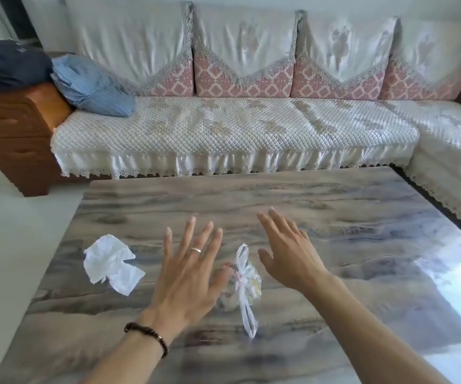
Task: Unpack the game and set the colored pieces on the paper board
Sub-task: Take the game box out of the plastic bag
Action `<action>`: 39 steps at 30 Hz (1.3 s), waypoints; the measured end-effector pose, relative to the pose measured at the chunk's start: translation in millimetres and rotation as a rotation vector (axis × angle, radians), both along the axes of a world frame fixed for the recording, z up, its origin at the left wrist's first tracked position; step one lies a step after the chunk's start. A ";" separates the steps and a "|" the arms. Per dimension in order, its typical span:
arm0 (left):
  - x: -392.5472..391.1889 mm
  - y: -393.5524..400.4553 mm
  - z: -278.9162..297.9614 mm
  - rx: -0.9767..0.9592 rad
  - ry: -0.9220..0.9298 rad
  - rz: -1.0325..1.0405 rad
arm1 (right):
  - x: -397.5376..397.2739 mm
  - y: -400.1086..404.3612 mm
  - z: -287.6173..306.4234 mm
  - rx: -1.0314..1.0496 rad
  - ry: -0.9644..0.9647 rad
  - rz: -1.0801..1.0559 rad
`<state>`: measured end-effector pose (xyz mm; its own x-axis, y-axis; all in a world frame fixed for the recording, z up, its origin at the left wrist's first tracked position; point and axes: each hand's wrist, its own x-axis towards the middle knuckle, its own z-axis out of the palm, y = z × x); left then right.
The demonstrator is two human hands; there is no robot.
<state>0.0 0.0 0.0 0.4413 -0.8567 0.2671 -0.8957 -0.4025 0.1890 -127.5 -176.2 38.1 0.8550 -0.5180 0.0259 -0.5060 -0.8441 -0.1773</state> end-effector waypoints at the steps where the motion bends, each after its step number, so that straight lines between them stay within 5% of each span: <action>1: -1.4 -2.8 -21.4 0.021 -0.009 0.004 | 1.6 -2.2 -22.8 0.028 0.019 0.008; 6: -6.3 -22.2 -130.9 0.059 -0.032 -0.080 | 8.3 -2.6 -131.5 0.179 0.091 0.100; 12: -0.7 -46.2 -191.2 -0.112 0.002 -0.173 | 25.9 -9.7 -193.3 0.195 -0.162 0.115; 20: 9.4 -9.1 -183.5 -0.256 -0.018 -0.077 | 35.6 13.4 -189.4 0.414 -0.280 0.169; 26: 21.0 32.3 -177.9 -0.230 -0.038 0.015 | 14.2 9.4 -184.0 0.335 -0.426 0.004; 33: -3.6 40.5 -167.9 -0.159 0.158 -0.095 | -10.0 35.1 -185.0 0.180 -0.279 0.095; 39: -15.8 28.4 -167.5 -0.189 -0.017 -0.127 | 0.4 56.1 -186.0 0.106 -0.301 0.086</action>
<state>-15.8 28.4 -167.5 0.3270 -0.8392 0.4346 -0.9406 -0.2447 0.2352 -127.1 -120.1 -147.8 0.8578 -0.4577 0.2337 -0.3454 -0.8502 -0.3972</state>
